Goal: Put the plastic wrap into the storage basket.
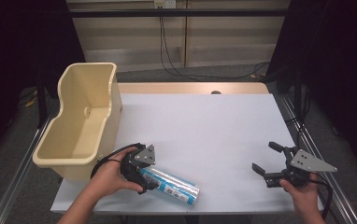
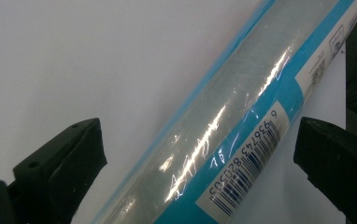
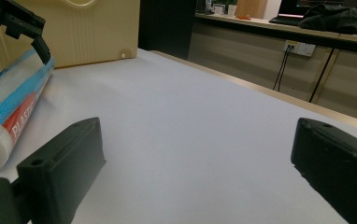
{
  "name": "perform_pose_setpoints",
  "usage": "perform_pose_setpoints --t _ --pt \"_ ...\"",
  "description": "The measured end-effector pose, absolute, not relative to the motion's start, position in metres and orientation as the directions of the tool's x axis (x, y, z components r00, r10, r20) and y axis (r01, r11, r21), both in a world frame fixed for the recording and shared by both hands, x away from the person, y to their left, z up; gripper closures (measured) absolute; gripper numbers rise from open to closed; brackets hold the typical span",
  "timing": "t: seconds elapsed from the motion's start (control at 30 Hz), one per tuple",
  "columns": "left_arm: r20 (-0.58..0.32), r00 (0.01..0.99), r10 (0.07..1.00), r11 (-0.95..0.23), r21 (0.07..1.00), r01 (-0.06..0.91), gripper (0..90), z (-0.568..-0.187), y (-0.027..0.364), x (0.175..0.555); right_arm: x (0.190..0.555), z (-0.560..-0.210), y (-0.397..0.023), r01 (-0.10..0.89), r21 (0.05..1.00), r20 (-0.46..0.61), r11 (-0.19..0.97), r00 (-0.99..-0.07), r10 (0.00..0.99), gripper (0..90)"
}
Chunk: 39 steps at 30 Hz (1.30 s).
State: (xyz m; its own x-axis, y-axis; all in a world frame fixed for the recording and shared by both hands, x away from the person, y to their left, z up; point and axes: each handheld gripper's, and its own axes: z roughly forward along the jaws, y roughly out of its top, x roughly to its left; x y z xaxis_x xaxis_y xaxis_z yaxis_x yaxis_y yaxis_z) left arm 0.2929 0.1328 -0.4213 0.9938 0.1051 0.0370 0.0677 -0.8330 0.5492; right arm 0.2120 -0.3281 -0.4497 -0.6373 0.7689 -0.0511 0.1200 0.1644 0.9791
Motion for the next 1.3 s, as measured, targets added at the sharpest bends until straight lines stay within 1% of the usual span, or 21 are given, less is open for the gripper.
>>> perform_pose_setpoints --t 0.23,0.4,0.5,0.67,0.8,0.87,0.9,1.07,1.1,1.13,1.2,1.3 --pt "0.043 0.997 0.065 -0.863 0.504 0.035 1.9 -0.429 0.129 0.293 0.212 -0.45 -0.328 0.122 0.978 -0.052 0.167 -0.636 0.77 2.1" --pt "0.048 0.997 0.065 -0.869 0.494 0.033 1.8 -0.433 0.128 0.294 0.212 -0.45 -0.327 0.121 0.978 -0.055 0.171 -0.638 0.768 2.2" --pt "0.036 0.998 0.054 -0.871 0.491 0.029 1.8 -0.437 0.127 0.295 0.212 -0.45 -0.328 0.122 0.977 -0.056 0.172 -0.637 0.769 2.3" --pt "0.029 0.999 0.022 -0.891 0.454 0.006 2.5 -0.444 0.123 0.296 0.212 -0.45 -0.328 0.121 0.977 -0.058 0.174 -0.638 0.767 2.3" --pt "0.027 0.999 0.019 -0.893 0.451 0.005 3.2 -0.449 0.122 0.295 0.213 -0.45 -0.328 0.121 0.976 -0.063 0.18 -0.639 0.767 2.3" --pt "0.04 0.999 0.017 -0.896 0.444 -0.002 3.3 -0.449 0.121 0.294 0.213 -0.45 -0.328 0.12 0.976 -0.064 0.181 -0.639 0.767 2.3" --pt "0.042 0.999 0.021 -0.895 0.446 0.0 5.7 -0.449 0.121 0.294 0.213 -0.45 -0.328 0.121 0.976 -0.063 0.181 -0.639 0.767 2.3" --pt "0.063 0.998 0.012 -0.901 0.434 -0.017 6.9 -0.45 0.12 0.293 0.213 -0.45 -0.327 0.121 0.976 -0.063 0.182 -0.643 0.763 2.4" --pt "0.086 0.996 -0.008 -0.907 0.419 -0.043 6.9 -0.45 0.12 0.294 0.213 -0.45 -0.327 0.12 0.976 -0.063 0.182 -0.643 0.763 2.4" --pt "0.092 0.996 -0.01 -0.907 0.418 -0.048 7.7 -0.45 0.12 0.294 0.213 -0.45 -0.327 0.121 0.975 -0.064 0.184 -0.644 0.762 2.4" --pt "0.088 0.996 0.0 -0.904 0.426 -0.038 8.4 -0.451 0.119 0.292 0.213 -0.45 -0.327 0.12 0.976 -0.064 0.183 -0.642 0.764 2.4" --pt "0.096 0.995 -0.01 -0.904 0.425 -0.05 10.0 -0.451 0.12 0.293 0.213 -0.45 -0.327 0.123 0.975 -0.063 0.184 -0.643 0.763 2.4"
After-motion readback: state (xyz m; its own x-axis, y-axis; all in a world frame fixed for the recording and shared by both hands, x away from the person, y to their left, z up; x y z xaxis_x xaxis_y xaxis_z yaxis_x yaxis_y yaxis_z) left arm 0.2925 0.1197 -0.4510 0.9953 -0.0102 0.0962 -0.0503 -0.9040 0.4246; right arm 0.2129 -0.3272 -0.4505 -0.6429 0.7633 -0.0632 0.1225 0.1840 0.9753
